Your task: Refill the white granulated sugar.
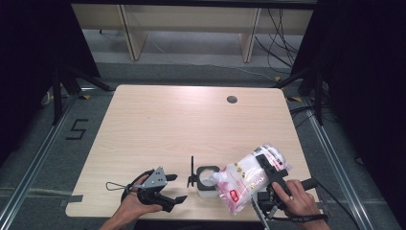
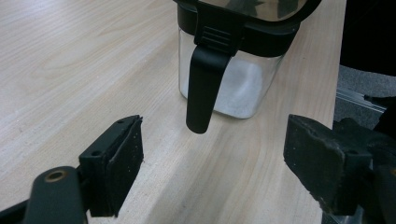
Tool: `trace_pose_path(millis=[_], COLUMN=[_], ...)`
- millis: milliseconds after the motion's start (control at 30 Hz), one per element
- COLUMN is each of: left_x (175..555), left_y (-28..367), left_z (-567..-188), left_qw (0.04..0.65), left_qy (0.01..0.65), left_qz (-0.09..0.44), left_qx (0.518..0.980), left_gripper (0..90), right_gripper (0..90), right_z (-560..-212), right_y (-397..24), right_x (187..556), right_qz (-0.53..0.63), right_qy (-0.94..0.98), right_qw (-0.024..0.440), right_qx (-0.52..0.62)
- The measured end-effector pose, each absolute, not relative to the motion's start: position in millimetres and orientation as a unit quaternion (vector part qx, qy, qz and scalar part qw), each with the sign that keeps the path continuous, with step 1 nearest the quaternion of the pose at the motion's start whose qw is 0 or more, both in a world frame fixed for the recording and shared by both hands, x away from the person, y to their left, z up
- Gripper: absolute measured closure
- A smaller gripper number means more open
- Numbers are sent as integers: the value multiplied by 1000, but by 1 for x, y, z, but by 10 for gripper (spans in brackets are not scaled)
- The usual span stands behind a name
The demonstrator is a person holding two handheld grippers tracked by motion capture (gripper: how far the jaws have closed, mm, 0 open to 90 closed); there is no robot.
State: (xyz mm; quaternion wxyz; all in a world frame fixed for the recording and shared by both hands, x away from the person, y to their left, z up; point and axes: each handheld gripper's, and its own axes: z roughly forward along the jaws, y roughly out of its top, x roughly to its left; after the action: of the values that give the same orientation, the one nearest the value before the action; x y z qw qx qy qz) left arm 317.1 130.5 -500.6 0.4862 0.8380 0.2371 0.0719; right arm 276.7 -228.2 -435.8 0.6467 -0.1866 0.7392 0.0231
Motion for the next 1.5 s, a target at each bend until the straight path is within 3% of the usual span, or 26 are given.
trace_pose_path(millis=[1500], left_x=[318], left_y=[131], left_z=[-500], left_qw=[487], left_qy=[230], left_qz=[74], left_qx=[839], left_gripper=[197], right_gripper=[404], right_z=[-439], right_y=[-229], right_x=[277], right_qz=[27], right_qy=[744], right_qw=[643], right_qx=[-180])
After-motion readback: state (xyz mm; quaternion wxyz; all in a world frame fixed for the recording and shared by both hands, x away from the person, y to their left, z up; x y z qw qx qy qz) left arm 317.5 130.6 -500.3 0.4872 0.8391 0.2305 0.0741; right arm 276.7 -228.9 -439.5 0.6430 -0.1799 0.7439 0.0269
